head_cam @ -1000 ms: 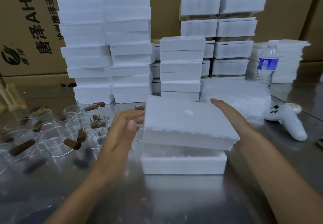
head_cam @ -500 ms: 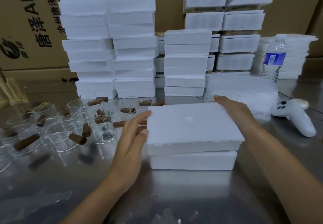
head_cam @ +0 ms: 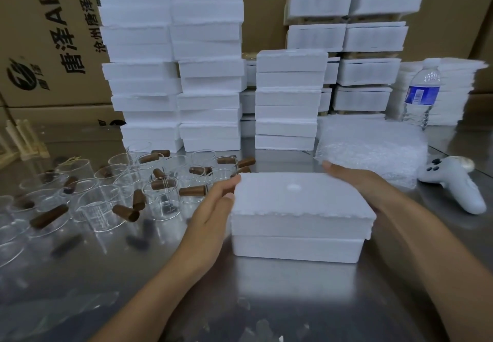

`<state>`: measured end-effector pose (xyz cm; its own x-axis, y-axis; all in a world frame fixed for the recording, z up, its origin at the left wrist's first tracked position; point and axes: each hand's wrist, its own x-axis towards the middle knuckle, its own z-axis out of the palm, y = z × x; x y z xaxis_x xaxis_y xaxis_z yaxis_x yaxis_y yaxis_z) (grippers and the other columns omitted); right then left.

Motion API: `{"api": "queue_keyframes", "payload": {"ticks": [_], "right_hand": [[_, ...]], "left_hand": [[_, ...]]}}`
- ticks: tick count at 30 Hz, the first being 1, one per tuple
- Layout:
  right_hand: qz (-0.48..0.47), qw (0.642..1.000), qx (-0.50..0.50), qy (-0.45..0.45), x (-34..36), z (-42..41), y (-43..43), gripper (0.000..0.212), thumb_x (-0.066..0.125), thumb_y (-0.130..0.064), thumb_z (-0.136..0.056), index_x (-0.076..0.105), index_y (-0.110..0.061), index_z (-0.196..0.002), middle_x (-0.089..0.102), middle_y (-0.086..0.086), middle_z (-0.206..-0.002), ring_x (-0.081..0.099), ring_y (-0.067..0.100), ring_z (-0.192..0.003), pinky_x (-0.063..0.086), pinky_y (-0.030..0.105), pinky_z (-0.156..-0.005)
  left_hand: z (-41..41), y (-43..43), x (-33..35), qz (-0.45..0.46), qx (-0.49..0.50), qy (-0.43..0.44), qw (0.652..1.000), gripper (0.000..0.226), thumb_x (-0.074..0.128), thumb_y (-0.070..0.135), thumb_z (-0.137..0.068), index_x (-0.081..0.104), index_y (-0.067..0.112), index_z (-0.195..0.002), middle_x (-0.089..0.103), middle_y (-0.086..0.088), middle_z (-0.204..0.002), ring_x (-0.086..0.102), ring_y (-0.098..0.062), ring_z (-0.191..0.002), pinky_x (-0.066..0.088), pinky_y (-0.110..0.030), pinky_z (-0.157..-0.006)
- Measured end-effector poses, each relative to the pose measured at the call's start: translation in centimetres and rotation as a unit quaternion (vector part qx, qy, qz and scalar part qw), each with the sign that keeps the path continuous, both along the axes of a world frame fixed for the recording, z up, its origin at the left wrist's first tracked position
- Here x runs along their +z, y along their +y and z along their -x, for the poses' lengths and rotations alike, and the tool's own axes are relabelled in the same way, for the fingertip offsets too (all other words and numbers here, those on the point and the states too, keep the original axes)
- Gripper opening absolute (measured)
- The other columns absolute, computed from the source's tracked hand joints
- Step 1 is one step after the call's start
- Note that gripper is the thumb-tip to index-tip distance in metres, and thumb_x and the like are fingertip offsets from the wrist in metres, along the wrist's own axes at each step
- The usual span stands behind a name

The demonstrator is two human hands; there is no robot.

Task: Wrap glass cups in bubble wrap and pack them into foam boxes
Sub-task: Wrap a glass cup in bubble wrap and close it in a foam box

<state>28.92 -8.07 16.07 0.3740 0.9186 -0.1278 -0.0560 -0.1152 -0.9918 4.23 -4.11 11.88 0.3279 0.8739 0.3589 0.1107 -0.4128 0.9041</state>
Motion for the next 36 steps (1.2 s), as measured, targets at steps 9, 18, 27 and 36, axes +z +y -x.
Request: {"api": "queue_keyframes", "payload": {"ticks": [9, 18, 27, 36], "right_hand": [[-0.05, 0.994, 0.015, -0.097, -0.2, -1.2, 0.3, 0.041, 0.078, -0.046, -0.053, 0.074, -0.017, -0.082, 0.075, 0.001, -0.079, 0.071, 0.014, -0.07, 0.051, 0.023, -0.061], [-0.029, 0.999, 0.0, -0.032, -0.9, -1.1, 1.4, 0.016, 0.068, -0.025, -0.08, 0.076, -0.019, -0.067, 0.073, -0.002, -0.072, 0.068, 0.009, -0.06, 0.049, 0.018, -0.05], [-0.106, 0.975, -0.123, -0.151, -0.4, -1.1, 1.4, 0.012, 0.06, -0.02, -0.089, 0.068, -0.014, -0.083, 0.063, -0.011, -0.071, 0.053, -0.01, -0.042, 0.038, 0.003, -0.042], [-0.012, 0.981, 0.074, -0.179, 0.7, -2.1, 0.2, 0.014, 0.055, -0.039, -0.086, 0.065, -0.037, -0.097, 0.07, -0.014, -0.092, 0.064, -0.012, -0.071, 0.043, 0.001, -0.054]], "left_hand": [[0.1, 0.6, 0.3, 0.051, -0.02, -0.019, 0.998, 0.03, 0.04, 0.023, -0.1, 0.059, 0.043, -0.113, 0.062, 0.034, -0.104, 0.054, 0.015, -0.098, 0.043, -0.002, -0.075], [-1.5, 3.1, 0.3, 0.143, -0.035, -0.075, 0.986, 0.046, 0.036, 0.017, -0.098, 0.065, 0.053, -0.094, 0.064, 0.024, -0.103, 0.058, -0.002, -0.101, 0.043, -0.026, -0.08], [-0.3, 1.4, 0.6, 0.095, -0.065, -0.018, 0.993, 0.03, 0.041, 0.023, -0.099, 0.05, 0.044, -0.119, 0.06, 0.036, -0.104, 0.052, 0.024, -0.094, 0.04, 0.002, -0.074], [0.9, 1.7, 1.7, 0.153, 0.01, 0.036, 0.988, 0.029, 0.063, 0.05, -0.08, 0.06, 0.038, -0.106, 0.064, 0.016, -0.109, 0.06, -0.003, -0.103, 0.044, -0.031, -0.098]]}}
